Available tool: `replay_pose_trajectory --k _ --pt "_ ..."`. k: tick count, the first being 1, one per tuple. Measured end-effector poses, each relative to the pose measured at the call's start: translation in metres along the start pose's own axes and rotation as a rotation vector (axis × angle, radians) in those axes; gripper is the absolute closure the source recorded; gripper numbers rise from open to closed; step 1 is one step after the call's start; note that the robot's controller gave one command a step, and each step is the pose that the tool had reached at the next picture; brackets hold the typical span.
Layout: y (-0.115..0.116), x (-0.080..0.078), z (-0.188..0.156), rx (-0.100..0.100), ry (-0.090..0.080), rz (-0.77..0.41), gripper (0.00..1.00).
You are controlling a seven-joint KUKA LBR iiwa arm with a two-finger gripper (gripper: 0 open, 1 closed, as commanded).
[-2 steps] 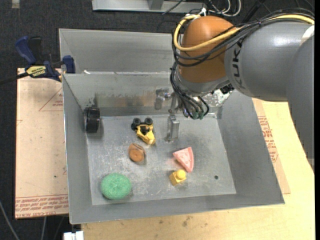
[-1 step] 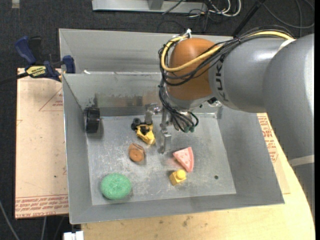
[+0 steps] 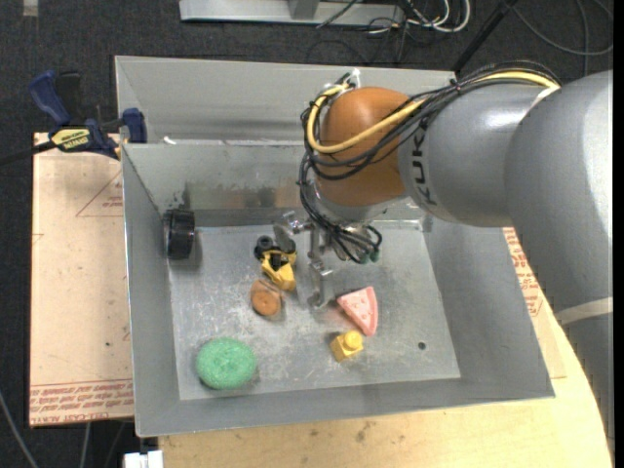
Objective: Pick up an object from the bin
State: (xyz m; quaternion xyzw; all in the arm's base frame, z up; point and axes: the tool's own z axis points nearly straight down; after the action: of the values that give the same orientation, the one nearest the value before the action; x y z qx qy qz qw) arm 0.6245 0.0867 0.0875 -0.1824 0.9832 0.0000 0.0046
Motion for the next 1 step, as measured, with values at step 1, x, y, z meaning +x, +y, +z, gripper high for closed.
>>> replay_pose_trajectory --k 1 --pt "0.0112 -0.0349 0.0066 0.001 0.001 -0.043 0.00"
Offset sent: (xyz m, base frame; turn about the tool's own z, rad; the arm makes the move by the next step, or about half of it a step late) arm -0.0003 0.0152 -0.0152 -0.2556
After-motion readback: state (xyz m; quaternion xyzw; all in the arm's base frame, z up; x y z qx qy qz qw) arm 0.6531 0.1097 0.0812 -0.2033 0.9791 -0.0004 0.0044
